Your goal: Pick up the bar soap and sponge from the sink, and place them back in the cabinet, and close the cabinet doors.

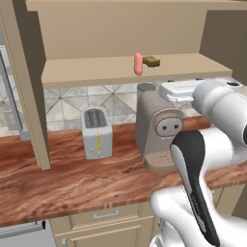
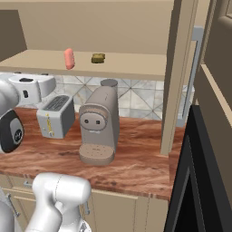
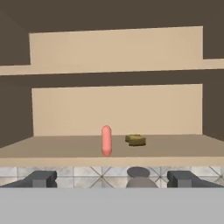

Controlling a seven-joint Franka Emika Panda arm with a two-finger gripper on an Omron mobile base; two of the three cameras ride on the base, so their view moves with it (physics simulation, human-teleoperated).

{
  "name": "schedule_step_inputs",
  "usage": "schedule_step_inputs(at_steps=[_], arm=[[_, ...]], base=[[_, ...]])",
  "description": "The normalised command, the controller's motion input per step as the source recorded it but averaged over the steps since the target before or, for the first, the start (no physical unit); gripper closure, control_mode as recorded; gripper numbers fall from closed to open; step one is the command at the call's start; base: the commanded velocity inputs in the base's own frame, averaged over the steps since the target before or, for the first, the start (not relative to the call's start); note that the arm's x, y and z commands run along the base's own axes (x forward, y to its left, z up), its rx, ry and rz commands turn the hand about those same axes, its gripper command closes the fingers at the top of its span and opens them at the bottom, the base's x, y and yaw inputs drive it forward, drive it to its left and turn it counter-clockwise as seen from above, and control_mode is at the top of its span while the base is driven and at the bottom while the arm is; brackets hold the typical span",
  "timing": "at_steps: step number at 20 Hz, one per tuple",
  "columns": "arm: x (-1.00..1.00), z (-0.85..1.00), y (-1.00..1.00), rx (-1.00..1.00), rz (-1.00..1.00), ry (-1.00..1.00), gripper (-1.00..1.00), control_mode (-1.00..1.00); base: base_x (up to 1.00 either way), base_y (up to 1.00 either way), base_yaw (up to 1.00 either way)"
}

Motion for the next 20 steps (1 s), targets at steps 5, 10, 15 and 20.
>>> schedule_step_inputs(at_steps=[5,10,15,20], arm=[[-0.37,0.02,-0.21,0.00,0.00,0.00,-1.00,-1.00],[-0.32,0.00,-0.42,0.00,0.00,0.00,-1.00,-1.00],[-0.34,0.00,-0.35,0.00,-0.03,0.00,-1.00,-1.00],[-0.33,0.00,-0.28,0.00,-0.15,-0.01,-1.00,-1.00]], base=[[0.00,0.00,0.00],[0.00,0.00,0.00],[0.00,0.00,0.00],[0.00,0.00,0.00]])
